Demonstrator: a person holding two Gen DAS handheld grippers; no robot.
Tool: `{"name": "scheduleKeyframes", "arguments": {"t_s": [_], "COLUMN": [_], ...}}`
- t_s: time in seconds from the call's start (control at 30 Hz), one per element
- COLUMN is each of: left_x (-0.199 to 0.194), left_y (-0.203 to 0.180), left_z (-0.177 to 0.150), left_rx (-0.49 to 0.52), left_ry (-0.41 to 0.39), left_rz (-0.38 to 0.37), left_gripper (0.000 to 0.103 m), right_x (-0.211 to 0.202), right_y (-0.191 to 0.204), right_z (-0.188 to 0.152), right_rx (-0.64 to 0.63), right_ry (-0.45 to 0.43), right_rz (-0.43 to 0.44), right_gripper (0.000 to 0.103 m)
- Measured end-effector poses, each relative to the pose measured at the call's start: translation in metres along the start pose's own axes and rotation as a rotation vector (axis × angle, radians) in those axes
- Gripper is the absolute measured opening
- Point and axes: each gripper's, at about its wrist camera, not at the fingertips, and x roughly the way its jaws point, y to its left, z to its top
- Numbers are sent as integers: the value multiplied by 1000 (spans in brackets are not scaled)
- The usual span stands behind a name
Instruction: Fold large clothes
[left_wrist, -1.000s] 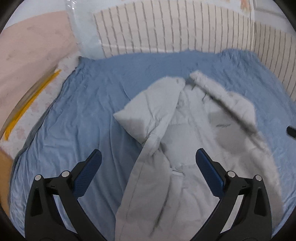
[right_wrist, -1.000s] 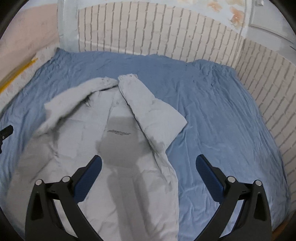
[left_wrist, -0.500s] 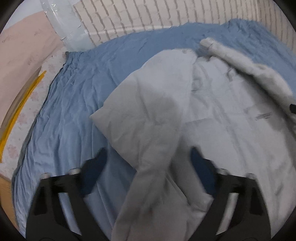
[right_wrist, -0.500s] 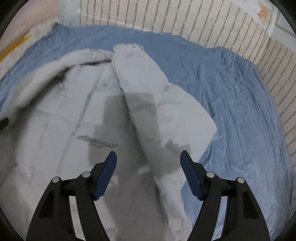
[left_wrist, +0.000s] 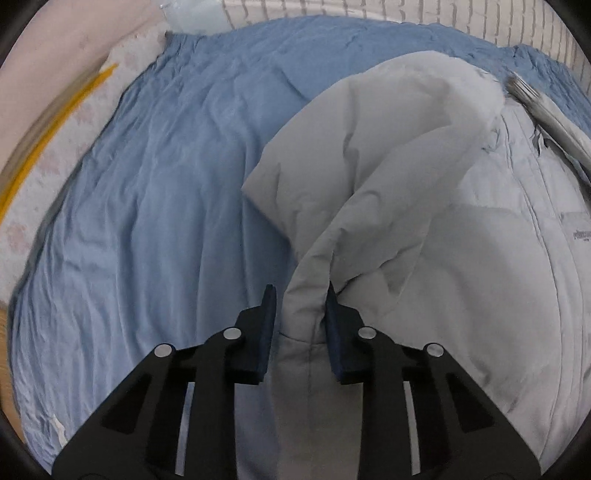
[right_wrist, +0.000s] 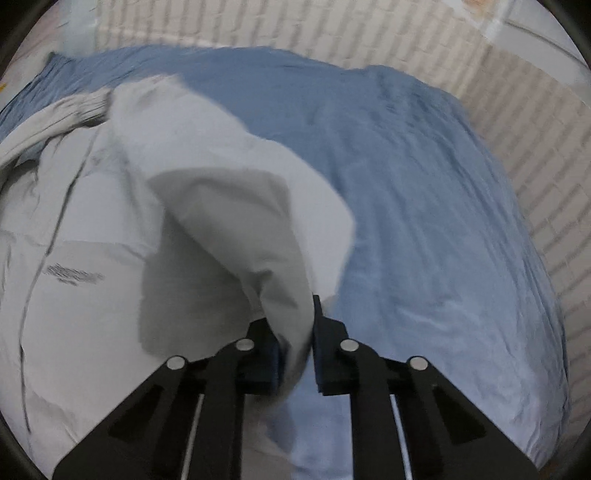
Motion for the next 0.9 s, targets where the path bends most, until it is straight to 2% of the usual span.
{"name": "scheduleKeyframes", "arguments": {"t_s": [0.07, 0.1, 0.17, 0.23, 0.3, 0.33, 0.37, 0.43, 0.47, 0.5, 0.57, 0.67, 0.83, 0.9], "left_x": [4, 8, 13, 14, 7, 2, -7, -21, -32, -37, -42, -41, -29, -20], "left_y": [2, 1, -1, -1, 0, 1, 2, 1, 1, 0, -3, -24, -72, -90], "left_z": [-4, -7, -11, -15, -20, -22, -24, -24, -23, -22, -17, -2, 32, 48], "left_rx": [18, 36, 56, 60, 71, 79, 92, 103, 107, 110, 114, 135, 177, 192], "left_ry": [0, -3, -21, -34, -45, -57, -78, -108, -136, -149, -163, -171, -160, -161], "left_rz": [-9, -4, 5, -2, 8, 14, 23, 21, 11, 3, -9, -8, 11, 42], "left_gripper": [28, 28, 30, 31, 42, 53, 68, 86, 88, 89, 92, 92, 92, 92], "right_x": [-1, 2, 15, 23, 14, 5, -4, -29, -37, -48, -60, -51, -27, -20], "right_y": [-23, -30, -41, -42, -35, -29, -25, -19, -17, -13, 1, 25, 89, 108], "right_z": [-17, -22, -36, -46, -44, -41, -38, -32, -27, -20, -6, 14, 44, 55], "right_rx": [31, 49, 107, 131, 88, 58, 37, 22, 24, 23, 3, -34, -189, -234], "right_ry": [27, 44, 87, 119, 105, 94, 86, 35, 7, -28, -57, -57, -52, -51], "right_rz": [-5, 4, 41, 96, 77, 59, 45, 72, 89, 105, 140, 184, 166, 162], "right_gripper": [13, 17, 26, 27, 28, 29, 33, 55, 69, 72, 72, 72, 72, 72]}}
